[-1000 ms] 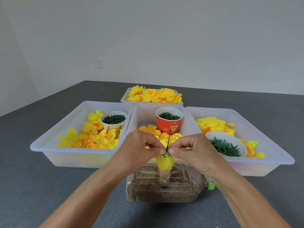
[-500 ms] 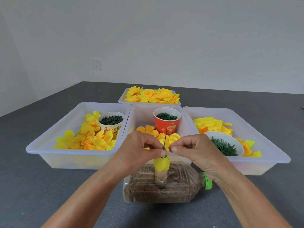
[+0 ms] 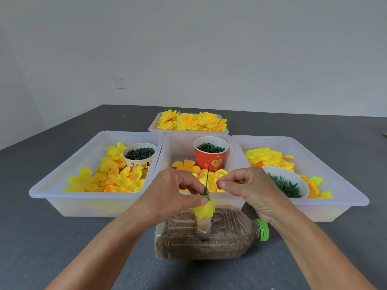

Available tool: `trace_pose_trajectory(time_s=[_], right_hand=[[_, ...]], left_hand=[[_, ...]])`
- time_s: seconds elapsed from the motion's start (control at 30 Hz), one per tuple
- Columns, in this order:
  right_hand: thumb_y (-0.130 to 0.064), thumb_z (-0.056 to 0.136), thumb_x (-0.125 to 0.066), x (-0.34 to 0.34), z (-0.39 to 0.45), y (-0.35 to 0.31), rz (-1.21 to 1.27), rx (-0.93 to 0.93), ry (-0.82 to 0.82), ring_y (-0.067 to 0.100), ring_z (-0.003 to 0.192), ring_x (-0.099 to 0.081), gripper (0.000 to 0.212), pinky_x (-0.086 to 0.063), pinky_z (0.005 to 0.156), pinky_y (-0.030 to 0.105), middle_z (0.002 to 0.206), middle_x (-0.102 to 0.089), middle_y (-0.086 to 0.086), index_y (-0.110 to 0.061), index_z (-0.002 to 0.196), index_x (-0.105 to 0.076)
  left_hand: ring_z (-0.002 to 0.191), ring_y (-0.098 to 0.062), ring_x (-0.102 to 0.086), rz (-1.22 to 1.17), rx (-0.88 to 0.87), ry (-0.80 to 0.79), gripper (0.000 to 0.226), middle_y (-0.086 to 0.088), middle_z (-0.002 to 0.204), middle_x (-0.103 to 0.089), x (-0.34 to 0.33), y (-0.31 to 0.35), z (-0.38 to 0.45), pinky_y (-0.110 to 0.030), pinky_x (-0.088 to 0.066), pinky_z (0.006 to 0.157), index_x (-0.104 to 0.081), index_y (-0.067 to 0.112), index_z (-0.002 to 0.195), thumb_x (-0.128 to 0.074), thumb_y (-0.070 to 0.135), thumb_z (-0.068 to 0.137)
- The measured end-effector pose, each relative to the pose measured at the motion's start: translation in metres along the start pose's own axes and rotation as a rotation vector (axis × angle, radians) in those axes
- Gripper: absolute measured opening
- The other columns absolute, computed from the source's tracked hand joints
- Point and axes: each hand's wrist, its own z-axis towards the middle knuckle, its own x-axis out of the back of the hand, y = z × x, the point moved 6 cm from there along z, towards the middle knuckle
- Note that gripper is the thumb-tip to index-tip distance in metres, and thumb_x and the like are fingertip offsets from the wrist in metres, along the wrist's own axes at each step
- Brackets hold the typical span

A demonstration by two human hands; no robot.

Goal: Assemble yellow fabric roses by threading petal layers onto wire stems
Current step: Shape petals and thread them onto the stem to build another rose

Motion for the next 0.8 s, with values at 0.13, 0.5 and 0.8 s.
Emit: trace_pose_trajectory(time_s=[0.13, 0.5, 0.8], right_hand=[[-0.009, 0.081, -0.071, 0.005, 0.025, 0.003, -0.289, 0.047, 0.061, 0.004, 0.068, -0.058, 0.006, -0.045, 0.066, 0.019, 0.074, -0.069, -0.004, -0.014, 0.078, -0.075], [-0.014, 0.084, -0.067, -0.059, 0.087, 0.034, -0.904, -0.008, -0.404, 0.014, 0.111, -0.049, 0.042, -0.039, 0.09, 0.024, 0.114, -0.06, -0.003, -0.016, 0.125, -0.06], [0.003, 0.078, -0.061, -0.057, 0.088, 0.029, -0.807, 0.032, -0.288, 0.026, 0.073, -0.052, 0.013, -0.041, 0.061, 0.025, 0.065, -0.059, 0.01, 0.001, 0.067, -0.067]], left_hand=[[0.076, -0.012, -0.067, -0.067, 0.037, -0.008, 0.013, 0.005, 0.072, -0.071, -0.001, -0.002, 0.003, -0.019, -0.052, 0.074, -0.073, 0.018, 0.067, -0.078, 0.007, 0.071], [0.072, -0.009, -0.066, -0.172, 0.078, -0.053, 0.008, 0.002, 0.07, -0.07, -0.003, -0.003, 0.005, -0.019, -0.052, 0.072, -0.072, 0.006, 0.07, -0.074, -0.001, 0.074], [0.076, -0.014, -0.066, -0.314, 0.117, -0.045, 0.013, -0.005, 0.073, -0.07, -0.004, -0.008, 0.003, -0.021, -0.053, 0.073, -0.07, 0.007, 0.07, -0.071, -0.006, 0.074]])
